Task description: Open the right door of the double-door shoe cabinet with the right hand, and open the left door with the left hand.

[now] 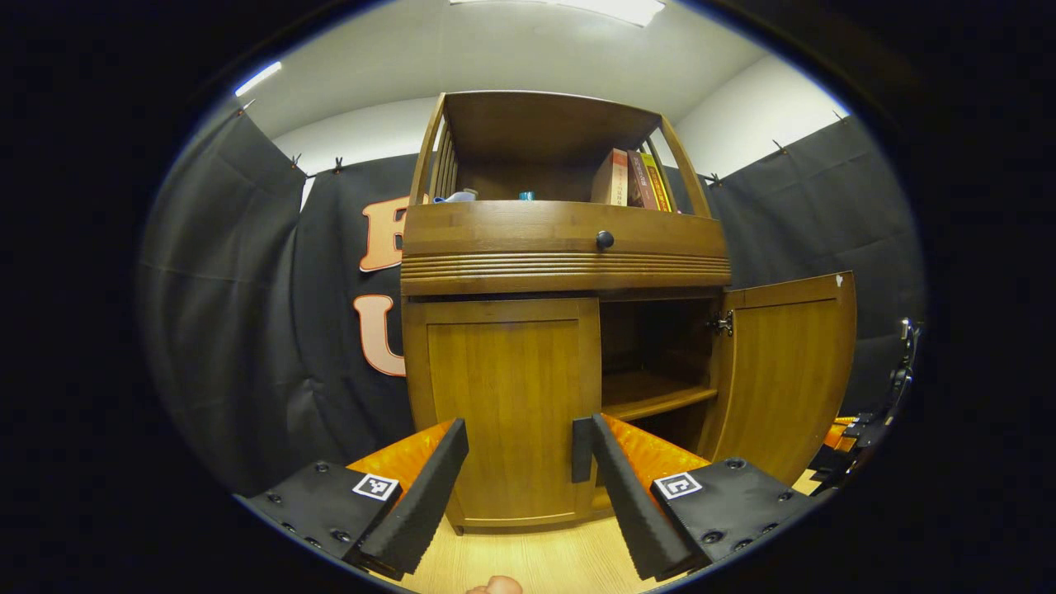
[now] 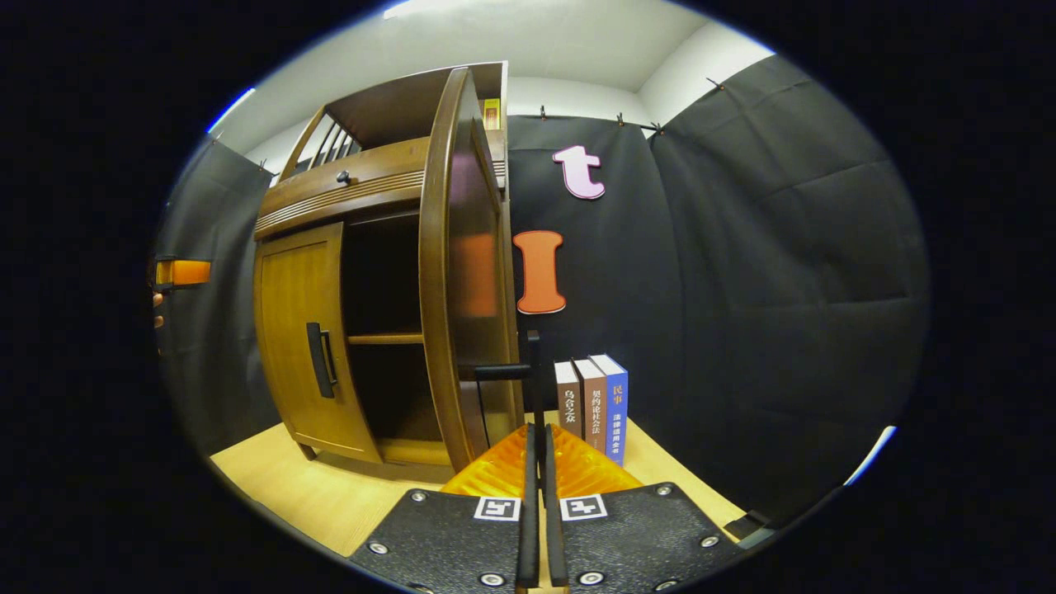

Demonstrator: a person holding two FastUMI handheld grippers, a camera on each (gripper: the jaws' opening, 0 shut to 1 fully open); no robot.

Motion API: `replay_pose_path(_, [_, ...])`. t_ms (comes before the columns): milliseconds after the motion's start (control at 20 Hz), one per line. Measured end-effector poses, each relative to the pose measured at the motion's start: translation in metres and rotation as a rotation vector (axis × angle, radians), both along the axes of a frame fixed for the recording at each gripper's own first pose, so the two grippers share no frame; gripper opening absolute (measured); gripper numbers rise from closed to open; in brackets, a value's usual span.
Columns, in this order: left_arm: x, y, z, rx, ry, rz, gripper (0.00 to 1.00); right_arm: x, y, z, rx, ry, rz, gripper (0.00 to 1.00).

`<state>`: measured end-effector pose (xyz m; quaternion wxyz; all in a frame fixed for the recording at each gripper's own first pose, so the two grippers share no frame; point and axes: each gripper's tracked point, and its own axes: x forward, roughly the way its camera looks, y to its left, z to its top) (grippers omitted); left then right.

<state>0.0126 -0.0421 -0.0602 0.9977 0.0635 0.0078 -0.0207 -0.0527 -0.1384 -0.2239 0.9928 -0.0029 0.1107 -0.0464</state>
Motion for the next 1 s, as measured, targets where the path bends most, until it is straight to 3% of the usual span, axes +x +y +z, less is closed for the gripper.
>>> replay_pose_path(300, [0.011, -0.012, -0.017, -0.003, 0.027, -0.009, 0.96, -0.004, -0.004, -0.001, 0.012, 0.005, -0.005, 0.04])
replay_pose_path(500, [0.022, -0.022, -0.033, -0.021, 0.048, -0.018, 0.95, -0.021, -0.027, 0.000, 0.010, 0.015, -0.089, 0.07])
replay_pose_path(550, [0.024, -0.024, -0.037, -0.027, 0.053, -0.019, 0.95, -0.025, -0.035, 0.005, 0.001, 0.002, -0.117, 0.24])
replay_pose_path(600, [0.028, -0.025, -0.042, -0.032, 0.060, -0.018, 0.95, -0.029, -0.042, 0.011, 0.003, -0.014, -0.135, 0.24])
replay_pose_path(650, [0.032, -0.026, -0.047, -0.036, 0.066, -0.016, 0.95, -0.034, -0.040, 0.015, 0.034, -0.024, -0.135, 0.09])
replay_pose_path(700, [0.035, -0.026, -0.051, -0.038, 0.071, -0.012, 0.95, -0.036, -0.034, 0.020, 0.067, -0.030, -0.134, 0.27])
replay_pose_path(750, [0.038, -0.025, -0.054, -0.036, 0.074, -0.006, 0.95, -0.041, -0.031, 0.021, 0.087, -0.032, -0.131, 0.28])
replay_pose_path(800, [0.042, -0.026, -0.057, -0.031, 0.074, 0.001, 0.95, -0.043, -0.030, 0.021, 0.098, -0.031, -0.137, 0.28])
replay_pose_path(850, [0.045, -0.026, -0.061, -0.024, 0.073, 0.007, 0.95, -0.044, -0.030, 0.021, 0.096, -0.032, -0.144, 0.12])
replay_pose_path(1000, [0.050, -0.024, -0.074, -0.006, 0.070, 0.019, 0.96, -0.044, -0.022, 0.021, 0.065, -0.032, -0.144, 0.13])
